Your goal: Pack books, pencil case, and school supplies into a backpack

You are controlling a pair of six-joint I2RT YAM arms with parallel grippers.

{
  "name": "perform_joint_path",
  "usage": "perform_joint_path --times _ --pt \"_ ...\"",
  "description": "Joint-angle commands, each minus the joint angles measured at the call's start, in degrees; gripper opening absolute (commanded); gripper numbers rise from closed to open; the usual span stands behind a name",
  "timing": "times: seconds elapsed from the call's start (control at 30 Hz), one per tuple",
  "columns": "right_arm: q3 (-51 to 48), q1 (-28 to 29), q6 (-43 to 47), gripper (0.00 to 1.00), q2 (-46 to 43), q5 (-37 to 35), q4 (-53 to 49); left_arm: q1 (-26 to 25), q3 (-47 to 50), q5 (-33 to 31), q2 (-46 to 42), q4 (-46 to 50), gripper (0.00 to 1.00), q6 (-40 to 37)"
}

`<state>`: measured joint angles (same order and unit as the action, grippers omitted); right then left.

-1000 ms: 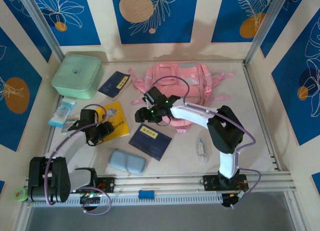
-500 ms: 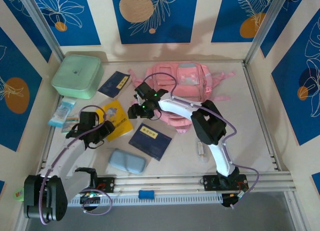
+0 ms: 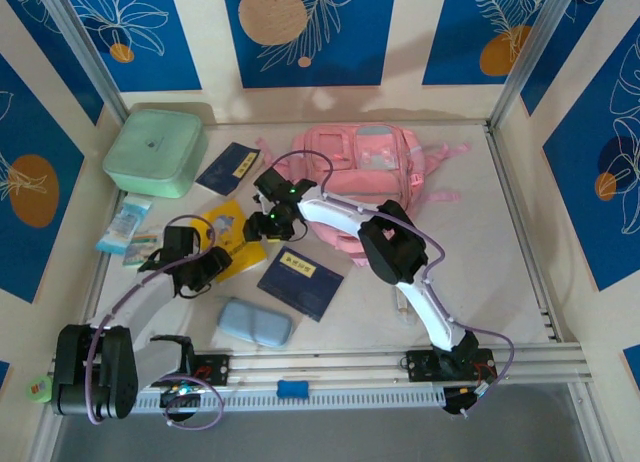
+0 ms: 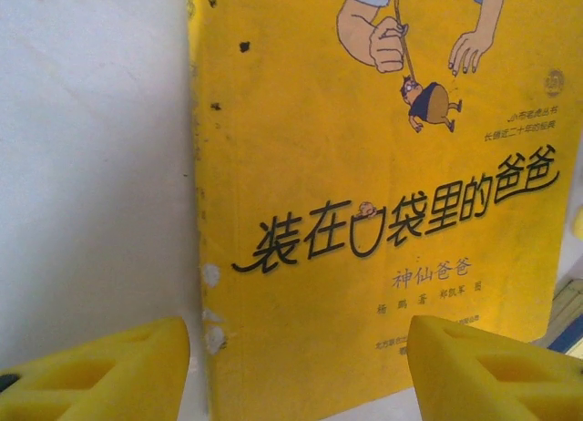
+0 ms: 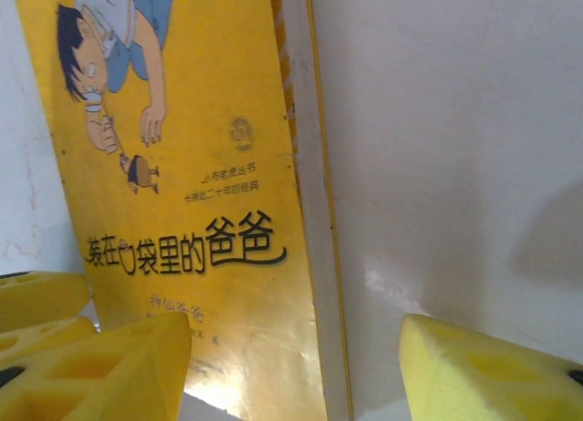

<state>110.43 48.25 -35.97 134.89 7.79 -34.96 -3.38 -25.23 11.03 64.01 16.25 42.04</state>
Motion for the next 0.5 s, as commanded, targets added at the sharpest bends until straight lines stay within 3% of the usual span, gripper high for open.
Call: perform_joint_path --times 0.0,0.47 --pt "2.68 0.96 0.5 0.62 2.14 2.39 -2.81 0.56 1.78 3.52 0.5 -4.28 0.63 1.42" --pt "8.23 2.87 -0.33 0.63 4.31 4.34 -5.24 0.56 3.92 3.39 0.68 -6.92 0.59 1.89"
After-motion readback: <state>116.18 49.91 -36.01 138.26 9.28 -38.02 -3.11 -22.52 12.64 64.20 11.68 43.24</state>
